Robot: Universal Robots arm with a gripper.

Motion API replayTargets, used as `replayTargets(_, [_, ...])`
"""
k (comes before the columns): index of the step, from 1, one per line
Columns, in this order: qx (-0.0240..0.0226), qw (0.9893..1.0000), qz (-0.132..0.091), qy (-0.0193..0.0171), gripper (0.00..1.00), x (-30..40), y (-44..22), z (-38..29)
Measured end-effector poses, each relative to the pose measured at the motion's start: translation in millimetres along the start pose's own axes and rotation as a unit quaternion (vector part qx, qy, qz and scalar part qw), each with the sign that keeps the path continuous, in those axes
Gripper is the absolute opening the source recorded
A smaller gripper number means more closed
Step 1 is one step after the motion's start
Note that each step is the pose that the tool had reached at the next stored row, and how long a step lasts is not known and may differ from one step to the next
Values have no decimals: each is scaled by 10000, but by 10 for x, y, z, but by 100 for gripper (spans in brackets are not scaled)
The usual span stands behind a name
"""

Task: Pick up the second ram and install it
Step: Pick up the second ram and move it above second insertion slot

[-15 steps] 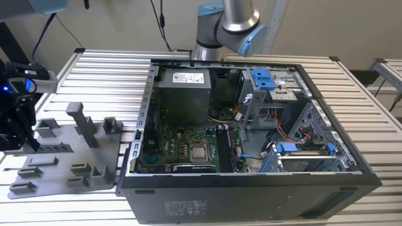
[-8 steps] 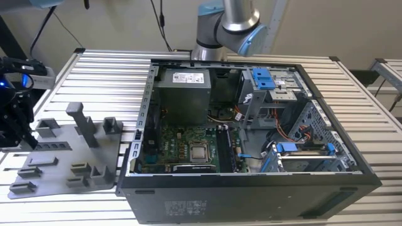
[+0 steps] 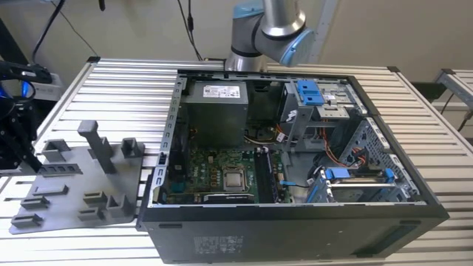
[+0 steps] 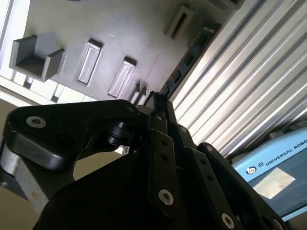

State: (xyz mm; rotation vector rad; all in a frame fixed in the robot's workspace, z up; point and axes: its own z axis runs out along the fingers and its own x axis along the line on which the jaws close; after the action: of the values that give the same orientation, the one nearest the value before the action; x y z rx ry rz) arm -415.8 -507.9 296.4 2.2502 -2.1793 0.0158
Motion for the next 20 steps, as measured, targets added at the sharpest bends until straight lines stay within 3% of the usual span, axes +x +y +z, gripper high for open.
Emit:
replayTargets(12, [-1,10000,12,0,14,1,0,-116])
replayTargets(20, [-1,10000,12,0,14,3,0,-233])
